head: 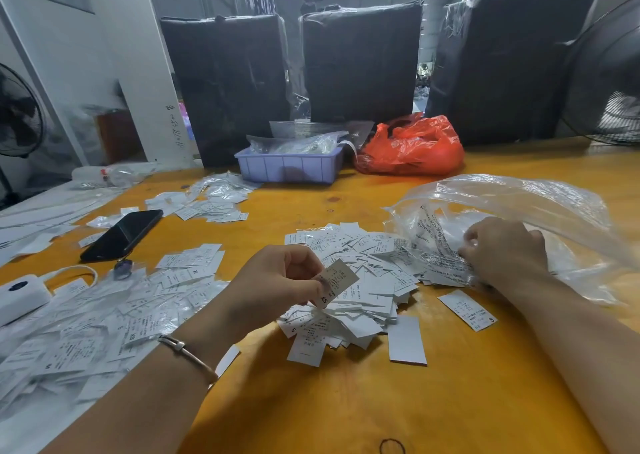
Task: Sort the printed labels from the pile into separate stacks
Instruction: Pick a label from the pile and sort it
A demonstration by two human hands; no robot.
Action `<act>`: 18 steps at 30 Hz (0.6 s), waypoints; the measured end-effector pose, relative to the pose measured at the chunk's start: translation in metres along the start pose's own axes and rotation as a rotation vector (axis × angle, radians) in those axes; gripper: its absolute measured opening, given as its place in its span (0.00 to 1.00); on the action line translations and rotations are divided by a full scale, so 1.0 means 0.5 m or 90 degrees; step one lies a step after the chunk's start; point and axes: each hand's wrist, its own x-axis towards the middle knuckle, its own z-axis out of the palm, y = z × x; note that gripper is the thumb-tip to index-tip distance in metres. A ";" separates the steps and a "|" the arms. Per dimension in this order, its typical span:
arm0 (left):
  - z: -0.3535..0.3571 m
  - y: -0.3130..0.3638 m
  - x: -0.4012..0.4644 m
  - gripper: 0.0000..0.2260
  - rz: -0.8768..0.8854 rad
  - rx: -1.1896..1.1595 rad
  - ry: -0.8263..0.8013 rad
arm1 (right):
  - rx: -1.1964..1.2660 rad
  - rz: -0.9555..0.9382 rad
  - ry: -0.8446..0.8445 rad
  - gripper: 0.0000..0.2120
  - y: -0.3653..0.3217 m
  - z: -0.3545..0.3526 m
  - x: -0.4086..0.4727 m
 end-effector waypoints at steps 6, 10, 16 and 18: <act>0.002 -0.001 0.001 0.04 -0.002 0.014 0.000 | 0.059 -0.018 0.029 0.07 -0.002 -0.002 0.000; 0.001 -0.002 0.001 0.04 0.001 0.016 0.000 | 0.119 -0.016 0.076 0.06 -0.001 0.001 -0.001; 0.002 -0.003 0.001 0.04 -0.001 0.018 0.002 | 0.034 -0.008 -0.037 0.17 0.000 0.003 0.001; 0.002 -0.002 0.002 0.04 -0.001 0.017 0.003 | 0.033 -0.015 -0.021 0.10 -0.003 0.001 0.000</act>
